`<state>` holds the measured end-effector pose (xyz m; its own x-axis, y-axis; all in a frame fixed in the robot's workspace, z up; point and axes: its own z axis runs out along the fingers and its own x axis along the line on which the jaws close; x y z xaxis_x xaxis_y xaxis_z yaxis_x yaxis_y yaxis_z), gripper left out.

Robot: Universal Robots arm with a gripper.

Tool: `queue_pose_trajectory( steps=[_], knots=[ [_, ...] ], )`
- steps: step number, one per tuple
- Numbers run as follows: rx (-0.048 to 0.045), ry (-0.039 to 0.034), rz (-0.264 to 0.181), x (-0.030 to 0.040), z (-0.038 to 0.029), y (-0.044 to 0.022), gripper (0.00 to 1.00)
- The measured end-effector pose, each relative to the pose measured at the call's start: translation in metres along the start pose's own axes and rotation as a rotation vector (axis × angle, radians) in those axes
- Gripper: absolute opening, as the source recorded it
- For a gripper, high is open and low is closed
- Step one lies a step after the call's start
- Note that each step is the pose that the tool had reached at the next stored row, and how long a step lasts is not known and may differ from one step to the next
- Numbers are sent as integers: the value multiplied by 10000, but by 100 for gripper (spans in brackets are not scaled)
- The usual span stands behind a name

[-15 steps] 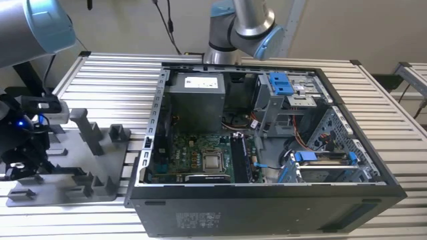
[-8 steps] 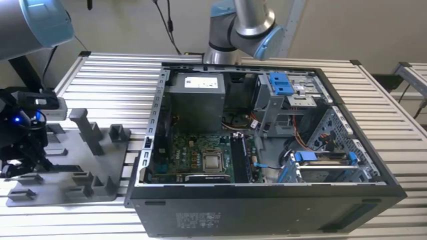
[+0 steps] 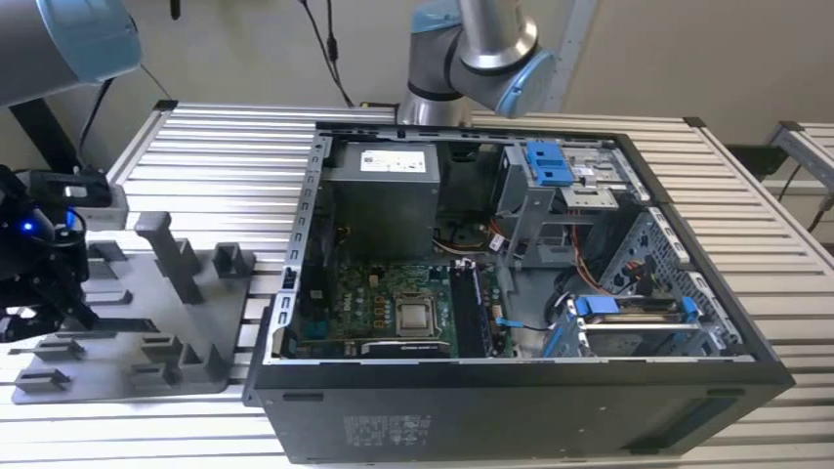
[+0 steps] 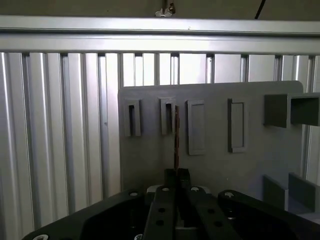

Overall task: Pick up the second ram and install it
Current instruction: 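Pick up the second ram and move it above second insertion slot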

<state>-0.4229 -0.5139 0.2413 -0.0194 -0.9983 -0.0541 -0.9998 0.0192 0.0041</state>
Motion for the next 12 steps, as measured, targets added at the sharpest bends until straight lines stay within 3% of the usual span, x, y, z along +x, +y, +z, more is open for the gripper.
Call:
queue_pose_trajectory(
  steps=[4,12],
  knots=[
    [-89,-5,59,-2,-32,0,14],
    [-104,-36,162,-6,-105,-1,14]
  ],
)
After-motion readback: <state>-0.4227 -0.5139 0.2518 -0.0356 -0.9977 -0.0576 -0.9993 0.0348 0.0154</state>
